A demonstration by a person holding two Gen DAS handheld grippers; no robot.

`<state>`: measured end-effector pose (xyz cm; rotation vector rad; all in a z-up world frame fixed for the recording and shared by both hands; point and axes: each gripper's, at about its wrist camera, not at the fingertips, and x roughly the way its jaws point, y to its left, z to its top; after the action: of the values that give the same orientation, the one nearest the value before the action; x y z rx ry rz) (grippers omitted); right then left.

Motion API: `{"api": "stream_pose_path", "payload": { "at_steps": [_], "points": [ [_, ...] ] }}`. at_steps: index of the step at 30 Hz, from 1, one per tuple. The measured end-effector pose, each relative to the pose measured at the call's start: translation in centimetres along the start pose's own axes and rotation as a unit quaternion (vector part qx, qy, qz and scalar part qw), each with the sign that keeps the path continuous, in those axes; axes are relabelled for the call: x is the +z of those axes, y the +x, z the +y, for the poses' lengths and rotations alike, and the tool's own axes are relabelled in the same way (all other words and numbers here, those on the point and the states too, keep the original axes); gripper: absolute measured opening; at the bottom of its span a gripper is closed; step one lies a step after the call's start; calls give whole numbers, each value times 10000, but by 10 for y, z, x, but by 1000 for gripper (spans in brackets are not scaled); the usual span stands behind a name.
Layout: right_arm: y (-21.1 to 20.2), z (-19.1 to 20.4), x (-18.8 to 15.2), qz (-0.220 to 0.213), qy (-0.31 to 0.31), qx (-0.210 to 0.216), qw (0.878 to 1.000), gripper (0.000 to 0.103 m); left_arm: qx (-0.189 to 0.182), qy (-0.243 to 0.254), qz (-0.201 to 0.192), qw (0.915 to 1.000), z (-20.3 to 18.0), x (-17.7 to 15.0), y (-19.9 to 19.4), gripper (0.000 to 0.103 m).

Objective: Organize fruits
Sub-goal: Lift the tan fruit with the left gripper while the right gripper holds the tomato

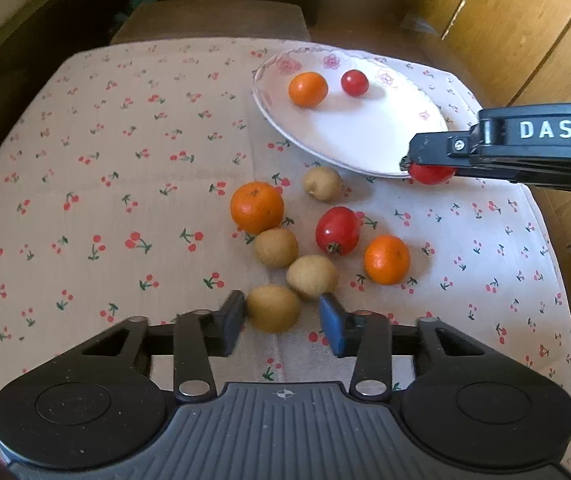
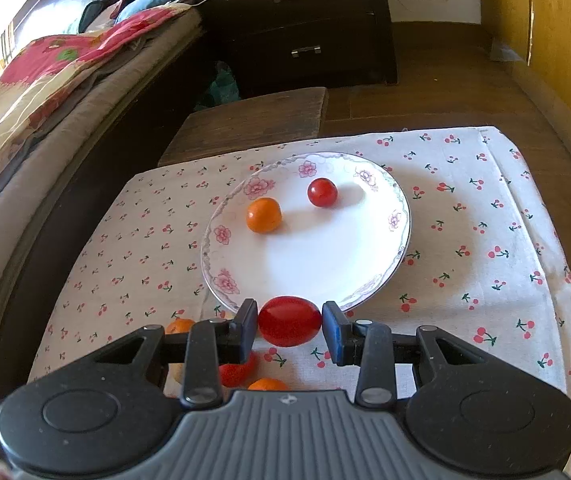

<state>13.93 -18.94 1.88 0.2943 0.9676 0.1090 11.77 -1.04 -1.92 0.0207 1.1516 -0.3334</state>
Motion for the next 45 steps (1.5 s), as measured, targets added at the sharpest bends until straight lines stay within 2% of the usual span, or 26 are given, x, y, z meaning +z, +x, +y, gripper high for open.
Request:
{"api": "stream_pose_path", "payload": {
  "at_steps": [3, 10, 12, 17, 20, 24, 25, 29, 32, 34, 39, 45],
  "points": [
    [0, 0, 0, -11, -4, 5, 10000, 37, 35, -8, -76, 10000, 1, 0, -1, 39],
    [2, -2, 0, 35, -17, -12, 10000, 36, -17, 0, -153, 9999, 1, 0, -5, 38],
    [0, -4, -4, 173, -98, 34, 9998, 36, -54, 20, -165, 9998, 1, 0, -5, 38],
    [-15, -28, -32, 420, -11, -312, 9986, 37, -127, 13, -114, 9999, -2, 1, 0, 38],
    [-30, -39, -52, 481, 44, -281, 9984, 37, -232, 74, -102, 9997, -9, 0, 2, 38],
    [-20, -49, -61, 558, 163, -532, 9969, 37, -161, 106, -120, 9997, -15, -2, 5, 38],
    [-17, -51, -62, 569, 220, -476, 9970, 37, -142, 114, -131, 9997, -15, -3, 5, 38],
    [-13, -43, -64, 590, -1, -699, 9958, 37, -194, 56, -158, 9997, -12, -5, 4, 38],
    [-11, -48, -65, 571, 114, -706, 9958, 36, -179, 42, -158, 9997, -13, -4, 5, 38],
    [-10, -48, -63, 561, 64, -751, 9956, 32, -185, 48, -164, 9997, -14, -4, 5, 38],
    [-7, -33, -65, 632, -228, -742, 9950, 31, -218, 24, -168, 9996, -13, -5, 3, 38],
    [-17, -25, -64, 494, -308, -610, 9964, 31, -237, -65, -224, 9994, -11, -7, -4, 38]
  ]
}}
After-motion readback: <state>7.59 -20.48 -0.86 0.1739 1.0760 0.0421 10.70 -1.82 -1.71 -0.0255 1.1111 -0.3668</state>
